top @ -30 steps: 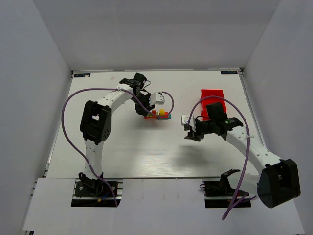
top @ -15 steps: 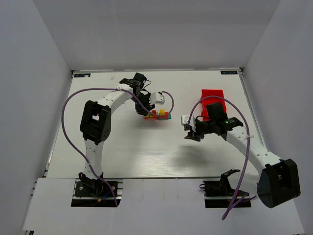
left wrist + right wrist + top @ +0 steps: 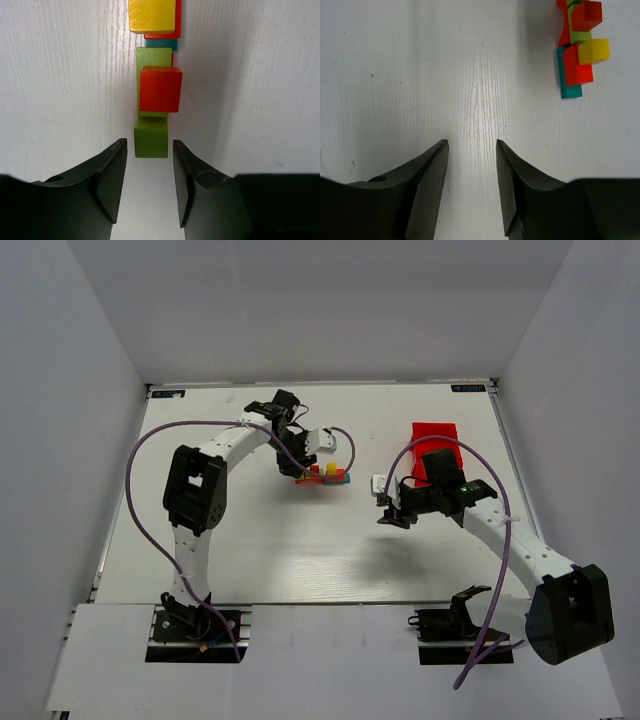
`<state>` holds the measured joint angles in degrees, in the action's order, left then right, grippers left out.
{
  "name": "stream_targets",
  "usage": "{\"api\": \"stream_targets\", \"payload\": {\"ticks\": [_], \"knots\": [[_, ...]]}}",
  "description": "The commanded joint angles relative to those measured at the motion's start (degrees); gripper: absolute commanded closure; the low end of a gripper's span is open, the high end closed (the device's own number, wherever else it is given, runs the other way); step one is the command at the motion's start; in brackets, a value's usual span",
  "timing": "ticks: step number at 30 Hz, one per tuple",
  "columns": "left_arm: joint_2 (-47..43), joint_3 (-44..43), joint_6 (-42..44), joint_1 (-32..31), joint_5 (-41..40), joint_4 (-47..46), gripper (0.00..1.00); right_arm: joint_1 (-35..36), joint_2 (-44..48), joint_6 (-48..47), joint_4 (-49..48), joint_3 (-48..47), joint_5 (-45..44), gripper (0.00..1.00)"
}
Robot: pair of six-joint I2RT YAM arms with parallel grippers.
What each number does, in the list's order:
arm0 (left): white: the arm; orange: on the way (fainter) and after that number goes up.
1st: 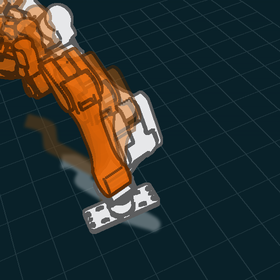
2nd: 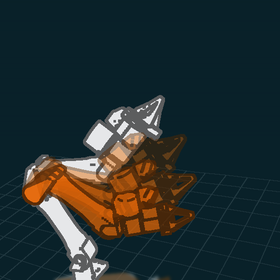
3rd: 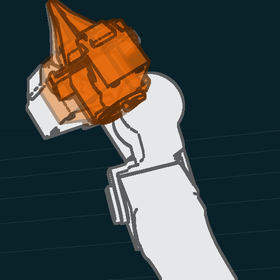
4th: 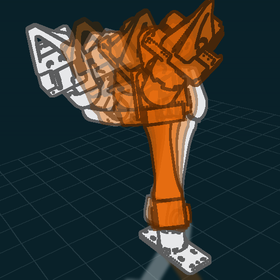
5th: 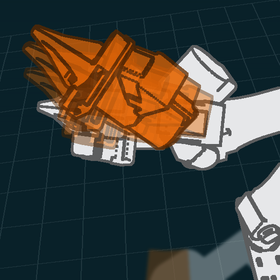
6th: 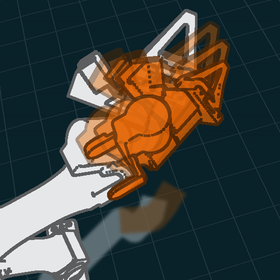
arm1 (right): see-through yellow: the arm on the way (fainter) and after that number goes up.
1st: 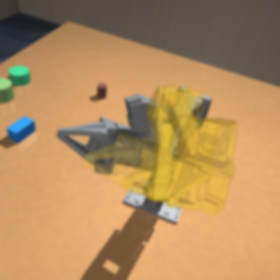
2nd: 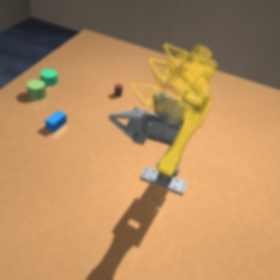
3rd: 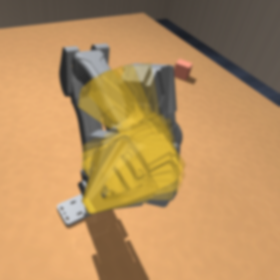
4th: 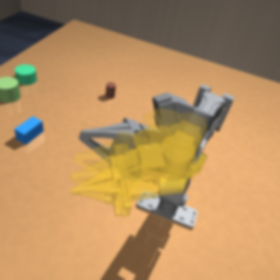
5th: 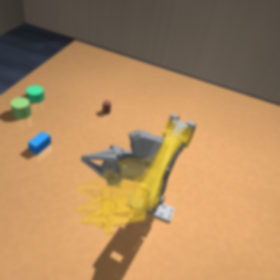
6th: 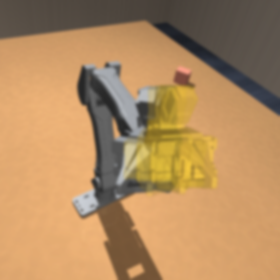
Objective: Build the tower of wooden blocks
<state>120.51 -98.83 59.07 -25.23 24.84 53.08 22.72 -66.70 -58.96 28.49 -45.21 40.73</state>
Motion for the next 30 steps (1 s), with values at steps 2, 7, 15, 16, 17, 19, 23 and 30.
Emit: {"api": "stream_targets", "payload": {"ticks": [2, 7, 15, 16, 17, 19, 23, 30], "knots": [[-5.0, 2.5, -0.1, -0.2, 0.1, -1.7, 0.47, -0.1, 0.3, -0.5, -0.6, 0.2, 1.6, 0.51], [-7.2, 3.0, -0.6, -0.2, -0.4, -2.8, 0.45, -0.4, 0.4, -0.5, -0.5, 0.6, 1.5, 0.51], [-14.2, 5.7, -2.4, -0.2, 0.1, -7.2, 0.4, -0.3, 0.2, -0.7, -0.6, 0.6, 1.7, 0.51], [-15.6, 6.2, -2.4, -0.2, 0.1, -7.7, 0.4, -0.4, 0.3, -0.6, -0.8, 0.6, 1.5, 0.51], [-16.4, 6.2, -3.2, -0.2, 0.1, -7.7, 0.4, -0.4, 0.2, -0.7, -0.6, 0.7, 1.5, 0.51], [-18.5, 9.1, -5.6, 0.4, 0.1, -11.0, 0.4, -0.3, 0.0, -0.6, -0.7, 0.6, 1.0, 0.51], [-29.7, 21.1, -17.2, 0.4, -2.2, -26.3, 0.51, -0.5, -0.5, 1.5, -2.6, 0.6, -0.9, 0.51], [-50.1, 32.6, -50.1, 0.6, -14.2, -38.9, 0.82, -0.3, 1.4, 13.0, -6.0, -3.5, -10.0, 0.37]]}}
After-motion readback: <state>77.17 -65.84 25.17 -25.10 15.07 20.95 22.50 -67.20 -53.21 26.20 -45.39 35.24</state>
